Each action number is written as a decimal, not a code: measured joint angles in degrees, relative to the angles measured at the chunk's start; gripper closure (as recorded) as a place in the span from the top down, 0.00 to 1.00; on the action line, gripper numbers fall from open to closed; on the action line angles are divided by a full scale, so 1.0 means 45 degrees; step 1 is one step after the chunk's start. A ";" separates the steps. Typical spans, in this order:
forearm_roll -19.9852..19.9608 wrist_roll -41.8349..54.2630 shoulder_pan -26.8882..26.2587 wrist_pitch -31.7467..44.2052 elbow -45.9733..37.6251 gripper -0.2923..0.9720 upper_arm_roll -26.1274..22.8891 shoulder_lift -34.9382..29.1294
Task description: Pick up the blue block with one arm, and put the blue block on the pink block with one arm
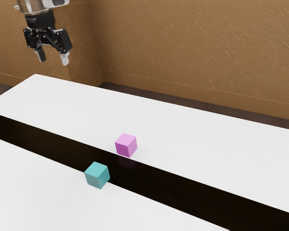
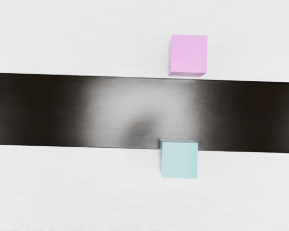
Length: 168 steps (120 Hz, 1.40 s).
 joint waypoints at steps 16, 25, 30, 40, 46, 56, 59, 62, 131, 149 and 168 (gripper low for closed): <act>0.0044 0.0047 0.0736 -0.0348 0.1349 0.77 -0.0156 0.0010; 0.0360 -0.0092 0.2373 -0.1275 0.4309 0.77 -0.1453 -0.0144; 0.0483 -0.0170 0.3306 -0.1672 0.4926 0.77 -0.2251 -0.0208; 0.0621 -0.0301 0.3575 -0.2255 0.5341 0.77 -0.2848 -0.0334; 0.0662 -0.0366 0.2990 -0.2506 0.5405 0.77 -0.2956 -0.0371; 0.0683 -0.0473 0.1628 -0.2706 0.5390 0.77 -0.3202 -0.0339; 0.0689 -0.0505 0.1248 -0.2642 0.5340 0.77 -0.3316 -0.0271; 0.0711 -0.0539 0.0851 -0.2532 0.5202 0.77 -0.3396 -0.0134; 0.0283 -0.1632 0.0744 1.0077 -1.0672 0.77 -0.3914 0.0627; -0.0848 -0.0671 0.0932 1.1792 -1.0825 0.77 -0.3351 0.0741; -0.1183 0.0443 0.1277 1.2183 -1.1186 0.77 -0.3147 0.0781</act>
